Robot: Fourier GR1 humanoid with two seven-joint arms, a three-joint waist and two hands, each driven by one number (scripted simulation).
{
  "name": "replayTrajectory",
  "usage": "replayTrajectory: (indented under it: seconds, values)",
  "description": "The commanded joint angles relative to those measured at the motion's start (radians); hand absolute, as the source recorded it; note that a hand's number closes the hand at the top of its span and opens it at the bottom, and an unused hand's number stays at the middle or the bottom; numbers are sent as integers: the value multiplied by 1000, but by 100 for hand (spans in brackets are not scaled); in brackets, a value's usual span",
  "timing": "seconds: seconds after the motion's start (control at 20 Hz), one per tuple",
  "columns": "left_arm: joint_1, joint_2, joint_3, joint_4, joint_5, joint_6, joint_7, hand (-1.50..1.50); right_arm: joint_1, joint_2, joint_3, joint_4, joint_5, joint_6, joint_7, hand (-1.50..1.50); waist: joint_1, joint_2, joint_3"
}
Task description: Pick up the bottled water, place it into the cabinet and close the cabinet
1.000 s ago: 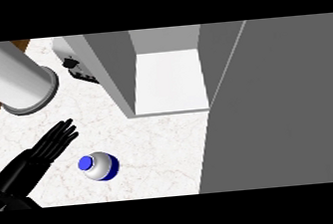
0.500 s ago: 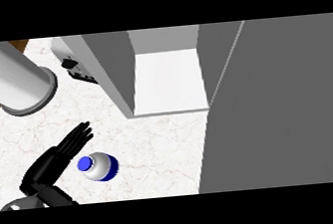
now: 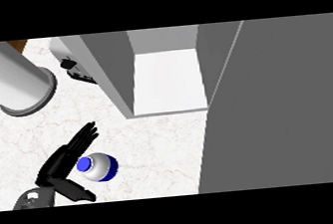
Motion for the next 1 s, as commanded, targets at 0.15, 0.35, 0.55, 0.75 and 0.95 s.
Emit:
replayTrajectory:
  seconds: [0.15, 0.35, 0.55, 0.75, 0.95]
  values:
    - [-117, 12, -12, 221, -20, -49, -205, -150, -46, -20, -54, -51, 6, -3, 47, -150, -1, 4, -1]
    - [-110, -27, -22, 237, -11, 2, -221, -150, 4, -13, 86, -125, 128, -58, 101, -150, 0, -3, -1]
    - [-135, -23, -19, 304, -3, -1, -302, -150, -32, -22, 49, -83, 85, -56, 76, -150, -2, 1, -1]
    - [-155, -95, -45, 320, -3, 40, -301, 150, 0, -46, 45, -123, 65, -58, 67, -150, -5, -1, -1]
    - [-134, -110, -98, 295, -12, -21, -312, 150, -29, -57, 22, -108, 40, -57, 84, -150, 6, -2, 0]
